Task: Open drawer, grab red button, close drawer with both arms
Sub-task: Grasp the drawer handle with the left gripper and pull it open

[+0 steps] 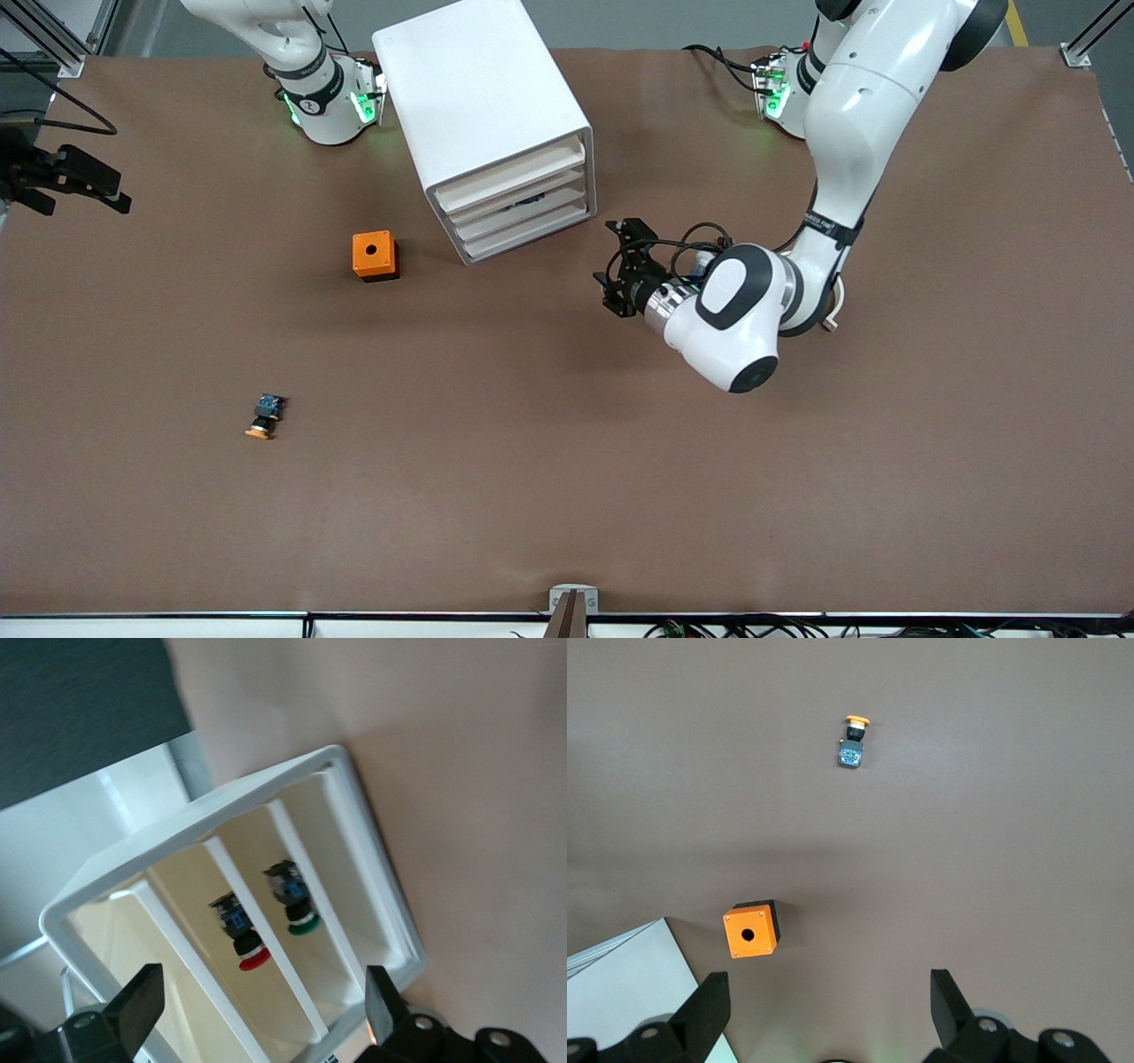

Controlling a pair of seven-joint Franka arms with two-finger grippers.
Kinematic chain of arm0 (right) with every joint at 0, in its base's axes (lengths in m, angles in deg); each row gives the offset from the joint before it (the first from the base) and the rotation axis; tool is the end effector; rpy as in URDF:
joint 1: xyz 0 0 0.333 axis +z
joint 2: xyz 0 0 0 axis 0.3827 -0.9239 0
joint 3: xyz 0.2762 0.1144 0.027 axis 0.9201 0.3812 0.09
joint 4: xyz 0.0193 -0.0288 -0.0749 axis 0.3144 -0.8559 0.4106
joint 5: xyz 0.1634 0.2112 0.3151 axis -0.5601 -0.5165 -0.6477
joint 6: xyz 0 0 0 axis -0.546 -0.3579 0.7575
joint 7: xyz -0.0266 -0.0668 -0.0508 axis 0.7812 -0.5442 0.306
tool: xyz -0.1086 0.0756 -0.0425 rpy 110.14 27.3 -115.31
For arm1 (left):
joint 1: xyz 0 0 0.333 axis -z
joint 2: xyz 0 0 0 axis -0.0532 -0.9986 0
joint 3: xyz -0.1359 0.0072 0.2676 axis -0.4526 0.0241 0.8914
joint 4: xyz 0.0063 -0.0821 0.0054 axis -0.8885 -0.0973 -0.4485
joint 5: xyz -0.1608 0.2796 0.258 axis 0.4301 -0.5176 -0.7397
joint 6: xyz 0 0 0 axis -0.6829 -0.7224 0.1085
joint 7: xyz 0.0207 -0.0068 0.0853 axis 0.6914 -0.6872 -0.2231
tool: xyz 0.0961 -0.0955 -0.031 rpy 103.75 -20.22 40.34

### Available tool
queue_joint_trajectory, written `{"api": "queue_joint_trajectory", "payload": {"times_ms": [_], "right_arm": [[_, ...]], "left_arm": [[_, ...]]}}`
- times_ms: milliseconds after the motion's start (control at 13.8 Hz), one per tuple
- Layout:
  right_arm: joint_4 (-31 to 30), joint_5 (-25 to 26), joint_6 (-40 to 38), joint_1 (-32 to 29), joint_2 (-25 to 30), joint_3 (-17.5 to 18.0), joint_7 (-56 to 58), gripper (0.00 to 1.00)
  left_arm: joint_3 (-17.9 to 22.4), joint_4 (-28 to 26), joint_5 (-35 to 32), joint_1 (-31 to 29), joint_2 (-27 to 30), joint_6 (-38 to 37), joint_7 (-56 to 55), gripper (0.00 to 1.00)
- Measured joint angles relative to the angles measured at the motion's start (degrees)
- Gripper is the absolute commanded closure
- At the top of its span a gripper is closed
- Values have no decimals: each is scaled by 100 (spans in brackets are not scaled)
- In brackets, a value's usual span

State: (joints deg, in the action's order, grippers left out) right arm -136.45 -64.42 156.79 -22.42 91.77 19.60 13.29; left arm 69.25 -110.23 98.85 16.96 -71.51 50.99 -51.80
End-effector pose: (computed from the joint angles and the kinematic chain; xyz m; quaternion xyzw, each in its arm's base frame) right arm 0.5309 -0.0432 0.5815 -0.9997 -0.0018 0.0196 0.0144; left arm 0.5164 -0.4280 0.2264 -0.5538 -0.6267 0.5279 0.1477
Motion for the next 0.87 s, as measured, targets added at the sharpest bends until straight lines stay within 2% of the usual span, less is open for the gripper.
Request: {"api": "queue_joint_trajectory", "payload": {"times_ms": [72, 145, 217, 289, 361, 867], "right_arm": [[0, 0, -1, 0, 0, -1, 7, 0], [0, 0, -2, 0, 0, -2, 10, 0], [0, 0, -3, 0, 0, -3, 11, 0], [0, 0, -9, 0, 0, -5, 11, 0], [0, 0, -23, 0, 0, -8, 11, 0], [2, 0, -44, 0, 6, -7, -126, 0]], "left_arm": [[-66, 6, 154, 11, -121, -36, -308, 1], [-101, 13, 310, 41, -233, -58, -552, 10], [-113, 21, 416, 89, -333, -73, -727, 27], [-119, 28, 473, 151, -419, -88, -864, 38], [-124, 34, 506, 220, -488, -95, -972, 43], [-144, 15, 694, 585, -774, -180, -1500, 45]]}}
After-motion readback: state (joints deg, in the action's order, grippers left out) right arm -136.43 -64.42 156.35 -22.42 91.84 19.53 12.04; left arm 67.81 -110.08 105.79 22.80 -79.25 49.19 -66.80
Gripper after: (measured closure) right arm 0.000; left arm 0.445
